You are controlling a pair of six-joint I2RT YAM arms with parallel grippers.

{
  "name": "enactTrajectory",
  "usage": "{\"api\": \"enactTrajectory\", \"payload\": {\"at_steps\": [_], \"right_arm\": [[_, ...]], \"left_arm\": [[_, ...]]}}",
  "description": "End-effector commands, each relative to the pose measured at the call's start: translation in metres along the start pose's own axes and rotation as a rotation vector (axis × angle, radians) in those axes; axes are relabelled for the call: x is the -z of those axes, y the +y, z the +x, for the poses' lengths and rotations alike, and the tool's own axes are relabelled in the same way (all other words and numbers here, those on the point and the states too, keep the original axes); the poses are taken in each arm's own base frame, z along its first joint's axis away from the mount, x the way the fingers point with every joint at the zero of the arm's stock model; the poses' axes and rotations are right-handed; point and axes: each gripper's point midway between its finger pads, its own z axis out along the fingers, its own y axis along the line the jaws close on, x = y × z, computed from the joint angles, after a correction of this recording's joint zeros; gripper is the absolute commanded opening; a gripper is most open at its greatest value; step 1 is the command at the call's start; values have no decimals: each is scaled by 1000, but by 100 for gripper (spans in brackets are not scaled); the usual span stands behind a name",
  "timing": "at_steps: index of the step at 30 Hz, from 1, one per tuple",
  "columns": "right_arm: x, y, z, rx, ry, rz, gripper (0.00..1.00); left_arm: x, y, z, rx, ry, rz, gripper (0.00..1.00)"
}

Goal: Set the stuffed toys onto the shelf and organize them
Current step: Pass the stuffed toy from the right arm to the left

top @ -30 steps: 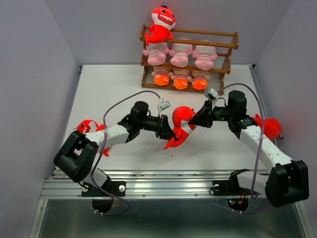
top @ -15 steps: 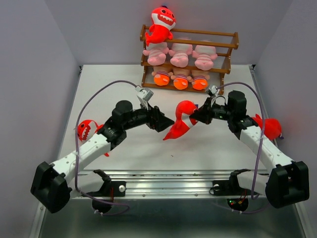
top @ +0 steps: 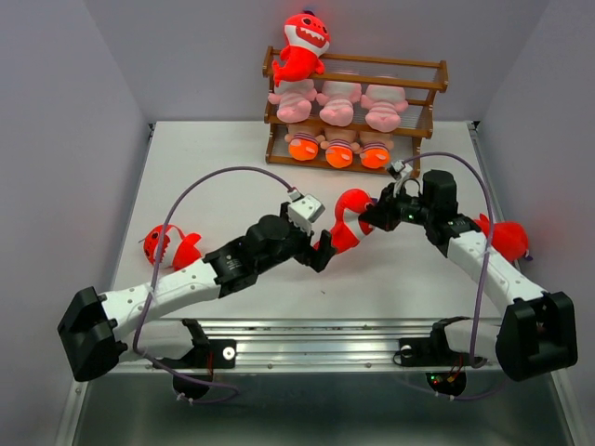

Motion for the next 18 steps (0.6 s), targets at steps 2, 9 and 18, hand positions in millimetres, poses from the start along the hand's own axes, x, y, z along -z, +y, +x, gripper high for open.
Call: {"api": "enactTrajectory", "payload": {"at_steps": [2, 9, 18], "right_arm": [[3, 1, -29, 19, -48, 10, 1], [5, 1, -31, 16, -54, 8, 1], [5, 1, -31, 17, -55, 7, 1]], "left_arm": [[-5, 14, 2, -157, -27, -138, 99], [-25, 12, 27, -199, 41, -126, 95], [-42, 17, 43, -189, 69, -155, 78]]}}
